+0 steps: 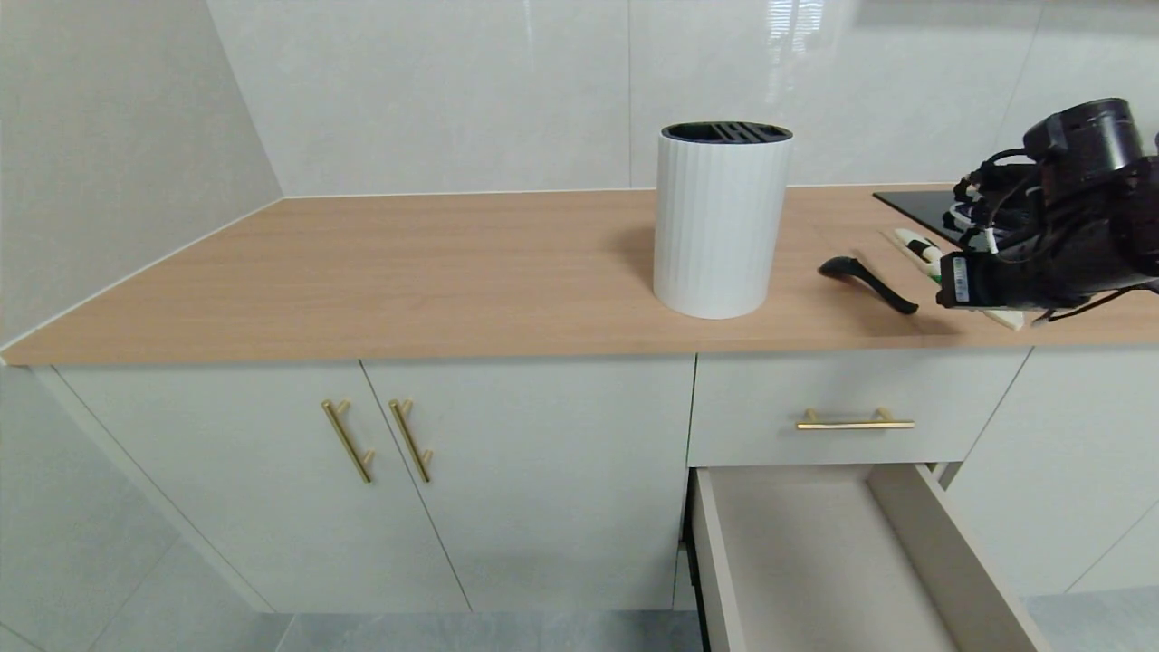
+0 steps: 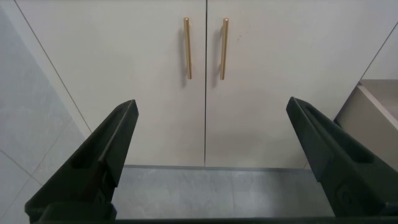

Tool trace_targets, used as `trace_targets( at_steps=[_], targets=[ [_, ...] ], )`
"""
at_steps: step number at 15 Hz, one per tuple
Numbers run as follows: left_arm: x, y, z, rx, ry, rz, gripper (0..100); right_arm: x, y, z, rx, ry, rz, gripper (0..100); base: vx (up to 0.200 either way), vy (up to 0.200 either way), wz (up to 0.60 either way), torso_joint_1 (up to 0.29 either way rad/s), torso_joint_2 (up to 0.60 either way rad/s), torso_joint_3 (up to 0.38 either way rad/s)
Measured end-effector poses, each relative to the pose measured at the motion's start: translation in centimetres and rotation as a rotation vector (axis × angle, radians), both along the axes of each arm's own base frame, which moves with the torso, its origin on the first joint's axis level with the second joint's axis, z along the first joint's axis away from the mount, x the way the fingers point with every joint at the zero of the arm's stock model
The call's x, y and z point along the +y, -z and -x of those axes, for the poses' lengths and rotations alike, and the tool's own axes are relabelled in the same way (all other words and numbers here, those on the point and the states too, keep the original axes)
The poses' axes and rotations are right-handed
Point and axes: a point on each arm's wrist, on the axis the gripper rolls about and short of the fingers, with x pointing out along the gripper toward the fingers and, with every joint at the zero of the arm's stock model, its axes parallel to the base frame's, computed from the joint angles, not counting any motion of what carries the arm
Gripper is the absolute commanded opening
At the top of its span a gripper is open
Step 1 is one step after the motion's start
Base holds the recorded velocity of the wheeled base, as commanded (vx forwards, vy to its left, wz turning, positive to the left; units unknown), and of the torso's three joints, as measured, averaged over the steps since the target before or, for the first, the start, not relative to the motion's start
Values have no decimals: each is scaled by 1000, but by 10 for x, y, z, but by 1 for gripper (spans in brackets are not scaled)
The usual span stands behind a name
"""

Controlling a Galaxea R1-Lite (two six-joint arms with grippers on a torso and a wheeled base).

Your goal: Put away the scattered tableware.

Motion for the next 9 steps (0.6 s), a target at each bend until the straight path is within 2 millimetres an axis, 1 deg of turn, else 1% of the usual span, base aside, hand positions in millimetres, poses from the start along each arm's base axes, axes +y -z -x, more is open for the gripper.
trace_targets(
  at_steps=[2,4,5,7,9],
  targets=[
    [0,0,0,0,0,0,100,-1,-11,31,-19,-7,-3,0,0,0,0,0,0,0],
    [0,0,0,0,0,0,100,-2,-22,70,-52,-36,-18,0,0,0,0,0,0,0],
    [0,0,0,0,0,0,100,-4,-24,88,-60,-61,-34,0,0,0,0,0,0,0],
    [0,0,0,0,0,-1,100,-7,-20,128,-59,-128,-73,0,0,0,0,0,0,0],
    [0,0,0,0,0,0,100,-10,-13,160,-55,-161,-92,0,0,0,0,0,0,0]
  ],
)
